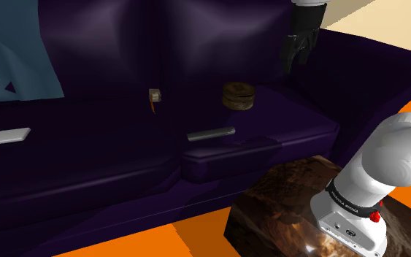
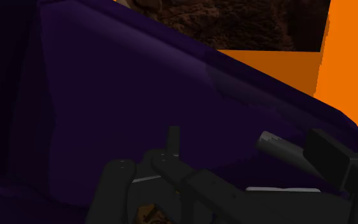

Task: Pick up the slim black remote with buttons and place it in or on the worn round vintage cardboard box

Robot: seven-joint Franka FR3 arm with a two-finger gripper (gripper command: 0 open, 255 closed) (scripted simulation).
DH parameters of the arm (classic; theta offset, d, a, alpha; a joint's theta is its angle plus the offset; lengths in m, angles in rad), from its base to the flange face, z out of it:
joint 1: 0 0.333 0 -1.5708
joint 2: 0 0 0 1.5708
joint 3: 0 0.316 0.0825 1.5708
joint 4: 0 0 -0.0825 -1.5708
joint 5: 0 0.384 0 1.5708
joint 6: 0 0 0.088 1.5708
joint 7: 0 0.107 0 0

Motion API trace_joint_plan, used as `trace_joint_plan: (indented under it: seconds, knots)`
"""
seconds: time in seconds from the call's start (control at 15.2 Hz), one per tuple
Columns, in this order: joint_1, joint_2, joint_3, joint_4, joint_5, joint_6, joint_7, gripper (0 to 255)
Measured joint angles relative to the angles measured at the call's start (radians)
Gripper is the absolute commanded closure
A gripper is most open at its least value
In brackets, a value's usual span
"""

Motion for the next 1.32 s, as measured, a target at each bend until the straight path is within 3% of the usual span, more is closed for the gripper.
trace_joint_plan:
  seconds: [0.33, 1.32]
  knots:
    - [0.04, 0.07, -0.019, -0.03, 0.002, 0.1, -0.099, 0]
    - [0.221, 0.494, -0.065, -0.038, 0.064, 0.529, -0.625, 0]
